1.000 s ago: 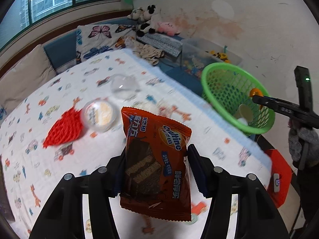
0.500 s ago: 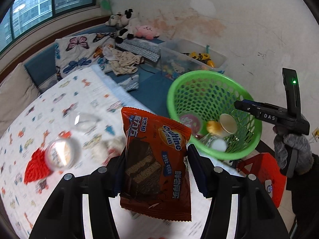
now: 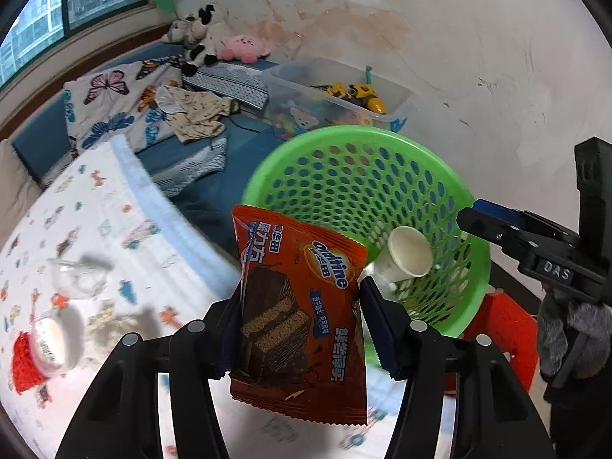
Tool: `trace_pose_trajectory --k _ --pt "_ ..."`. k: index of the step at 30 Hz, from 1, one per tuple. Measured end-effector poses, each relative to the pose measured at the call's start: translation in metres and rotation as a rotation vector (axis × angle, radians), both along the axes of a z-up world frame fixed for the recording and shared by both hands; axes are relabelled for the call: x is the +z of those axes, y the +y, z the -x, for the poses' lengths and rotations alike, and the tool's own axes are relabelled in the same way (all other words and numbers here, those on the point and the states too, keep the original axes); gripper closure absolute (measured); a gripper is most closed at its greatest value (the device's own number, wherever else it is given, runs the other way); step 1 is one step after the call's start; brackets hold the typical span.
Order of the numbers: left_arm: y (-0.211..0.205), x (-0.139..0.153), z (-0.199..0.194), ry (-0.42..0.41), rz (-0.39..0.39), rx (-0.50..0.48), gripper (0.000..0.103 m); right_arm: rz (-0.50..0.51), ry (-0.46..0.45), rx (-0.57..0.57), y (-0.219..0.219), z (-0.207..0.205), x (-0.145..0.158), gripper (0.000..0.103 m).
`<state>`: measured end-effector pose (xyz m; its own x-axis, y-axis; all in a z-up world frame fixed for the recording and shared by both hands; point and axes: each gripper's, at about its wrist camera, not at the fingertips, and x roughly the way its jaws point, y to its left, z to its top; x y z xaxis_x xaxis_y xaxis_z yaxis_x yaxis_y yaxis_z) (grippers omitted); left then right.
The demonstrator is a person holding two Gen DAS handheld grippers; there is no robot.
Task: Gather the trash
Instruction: 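Carry the sponge piece and wrapper over the green basket and open both tools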
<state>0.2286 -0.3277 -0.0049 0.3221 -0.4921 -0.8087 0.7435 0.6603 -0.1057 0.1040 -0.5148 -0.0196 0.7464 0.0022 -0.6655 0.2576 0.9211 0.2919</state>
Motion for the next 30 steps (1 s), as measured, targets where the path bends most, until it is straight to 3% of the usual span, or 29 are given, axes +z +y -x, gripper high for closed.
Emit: trace_pose_trajectory --k 9,12,16,21,30 --pt "-0.051 -0.011 0.015 0.045 -0.007 -0.055 0.046 -0.004 -0.032 -0.026 -0.009 0.021 0.010 0.043" --pt "-0.063 -0.016 0.016 0.054 -0.022 -0.056 0.035 -0.010 -0.044 -0.032 -0.011 0.028 0.013 0.042" --pt "-0.074 -0.022 0.019 0.062 -0.019 -0.058 0.028 -0.001 -0.053 -0.033 -0.013 0.035 0.017 0.041" --pt "-0.072 -0.025 0.015 0.072 -0.006 -0.048 0.021 -0.004 -0.061 -0.038 -0.011 0.039 0.019 0.041" --pt "-0.037 -0.014 0.012 0.068 0.035 0.007 0.021 -0.007 -0.066 -0.020 -0.002 0.039 0.021 0.039"
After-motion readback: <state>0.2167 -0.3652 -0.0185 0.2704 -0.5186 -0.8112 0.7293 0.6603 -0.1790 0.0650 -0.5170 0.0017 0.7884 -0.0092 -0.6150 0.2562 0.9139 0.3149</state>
